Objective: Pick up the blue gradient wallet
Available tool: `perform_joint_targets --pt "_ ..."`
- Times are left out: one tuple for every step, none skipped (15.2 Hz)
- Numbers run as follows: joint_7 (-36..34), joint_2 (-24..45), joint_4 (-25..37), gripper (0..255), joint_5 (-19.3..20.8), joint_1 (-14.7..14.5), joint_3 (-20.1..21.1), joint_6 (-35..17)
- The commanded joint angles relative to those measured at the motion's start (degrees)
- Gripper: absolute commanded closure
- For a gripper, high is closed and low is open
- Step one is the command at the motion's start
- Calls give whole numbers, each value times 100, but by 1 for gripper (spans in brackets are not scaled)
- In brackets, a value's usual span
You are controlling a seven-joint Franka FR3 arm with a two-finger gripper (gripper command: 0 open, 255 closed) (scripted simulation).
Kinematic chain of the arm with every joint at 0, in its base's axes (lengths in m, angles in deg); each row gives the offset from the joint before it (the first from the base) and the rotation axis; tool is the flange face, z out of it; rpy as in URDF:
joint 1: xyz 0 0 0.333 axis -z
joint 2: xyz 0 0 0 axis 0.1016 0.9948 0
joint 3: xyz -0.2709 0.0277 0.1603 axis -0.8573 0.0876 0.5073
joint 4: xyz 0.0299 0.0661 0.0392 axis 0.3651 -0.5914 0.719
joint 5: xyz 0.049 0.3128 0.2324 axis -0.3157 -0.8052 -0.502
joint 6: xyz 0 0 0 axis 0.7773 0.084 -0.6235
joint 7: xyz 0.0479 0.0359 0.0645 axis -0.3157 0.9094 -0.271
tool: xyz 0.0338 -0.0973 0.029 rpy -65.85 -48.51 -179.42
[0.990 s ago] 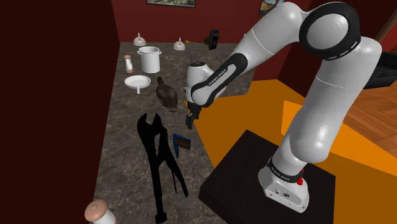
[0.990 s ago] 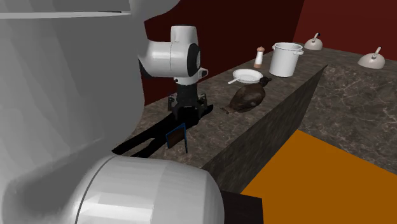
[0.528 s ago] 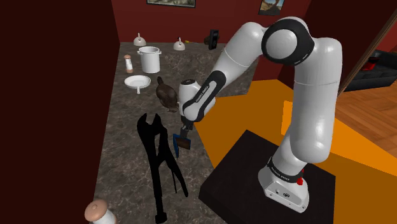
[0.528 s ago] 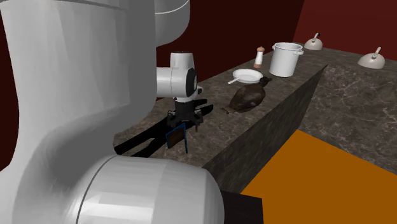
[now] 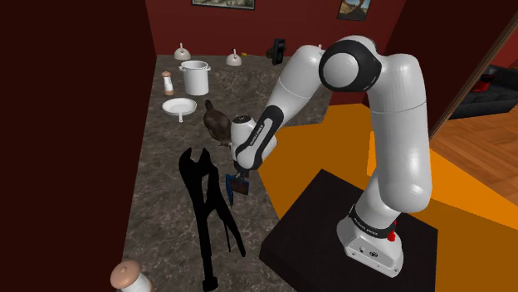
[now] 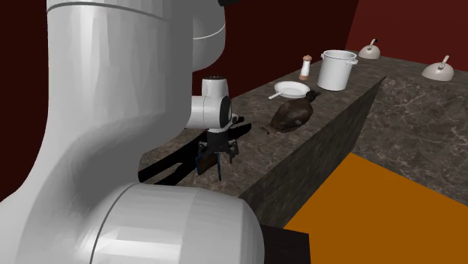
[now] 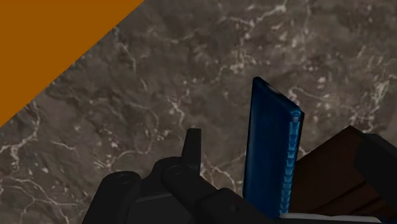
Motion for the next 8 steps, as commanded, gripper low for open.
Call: perform_joint_targets --pt "-13 139 35 0 3 -12 -2 -107" --pt "-13 139 34 0 3 -12 -2 -107" --pt "-10 130 24 255 4 -10 -3 -109" --pt "-16 134 25 255 4 -15 -3 -112" --pt "-16 134 24 255 4 -15 -3 -113" --pt "-16 134 24 255 4 -15 -3 -113" --pt "-17 133 23 255 4 -15 -3 -113" --pt "-17 133 23 255 4 -15 -3 -113"
